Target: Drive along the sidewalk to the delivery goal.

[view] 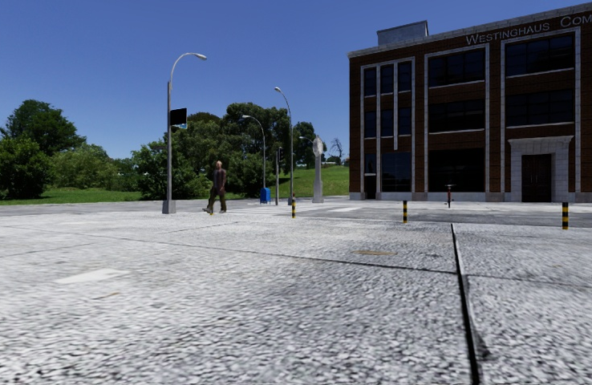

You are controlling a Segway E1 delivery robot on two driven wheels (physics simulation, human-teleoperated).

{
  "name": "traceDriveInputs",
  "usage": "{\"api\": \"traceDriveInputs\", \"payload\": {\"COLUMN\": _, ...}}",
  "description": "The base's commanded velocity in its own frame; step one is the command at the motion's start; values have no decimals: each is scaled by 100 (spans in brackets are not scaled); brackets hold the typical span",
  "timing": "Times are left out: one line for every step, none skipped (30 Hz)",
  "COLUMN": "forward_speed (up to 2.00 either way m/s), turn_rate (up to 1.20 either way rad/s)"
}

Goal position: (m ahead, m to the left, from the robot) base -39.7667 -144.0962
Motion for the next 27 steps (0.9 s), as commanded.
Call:
{"api": "traceDriveInputs", "payload": {"forward_speed": 200, "turn_rate": 0}}
{"api": "traceDriveInputs", "payload": {"forward_speed": 200, "turn_rate": 0}}
{"api": "traceDriveInputs", "payload": {"forward_speed": 200, "turn_rate": 0}}
{"api": "traceDriveInputs", "payload": {"forward_speed": 200, "turn_rate": 0}}
{"api": "traceDriveInputs", "payload": {"forward_speed": 200, "turn_rate": 0}}
{"api": "traceDriveInputs", "payload": {"forward_speed": 200, "turn_rate": 0}}
{"api": "traceDriveInputs", "payload": {"forward_speed": 200, "turn_rate": 0}}
{"api": "traceDriveInputs", "payload": {"forward_speed": 200, "turn_rate": 0}}
{"api": "traceDriveInputs", "payload": {"forward_speed": 200, "turn_rate": 0}}
{"api": "traceDriveInputs", "payload": {"forward_speed": 200, "turn_rate": 0}}
{"api": "traceDriveInputs", "payload": {"forward_speed": 200, "turn_rate": 0}}
{"api": "traceDriveInputs", "payload": {"forward_speed": 200, "turn_rate": 0}}
{"api": "traceDriveInputs", "payload": {"forward_speed": 200, "turn_rate": 0}}
{"api": "traceDriveInputs", "payload": {"forward_speed": 200, "turn_rate": 0}}
{"api": "traceDriveInputs", "payload": {"forward_speed": 200, "turn_rate": 0}}
{"api": "traceDriveInputs", "payload": {"forward_speed": 200, "turn_rate": 0}}
{"api": "traceDriveInputs", "payload": {"forward_speed": 200, "turn_rate": 0}}
{"api": "traceDriveInputs", "payload": {"forward_speed": 200, "turn_rate": 0}}
{"api": "traceDriveInputs", "payload": {"forward_speed": 200, "turn_rate": -4}}
{"api": "traceDriveInputs", "payload": {"forward_speed": 200, "turn_rate": -4}}
{"api": "traceDriveInputs", "payload": {"forward_speed": 200, "turn_rate": -6}}
{"api": "traceDriveInputs", "payload": {"forward_speed": 200, "turn_rate": -6}}
{"api": "traceDriveInputs", "payload": {"forward_speed": 200, "turn_rate": -6}}
{"api": "traceDriveInputs", "payload": {"forward_speed": 200, "turn_rate": -6}}
{"api": "traceDriveInputs", "payload": {"forward_speed": 200, "turn_rate": -6}}
{"api": "traceDriveInputs", "payload": {"forward_speed": 200, "turn_rate": -6}}
{"api": "traceDriveInputs", "payload": {"forward_speed": 200, "turn_rate": -6}}
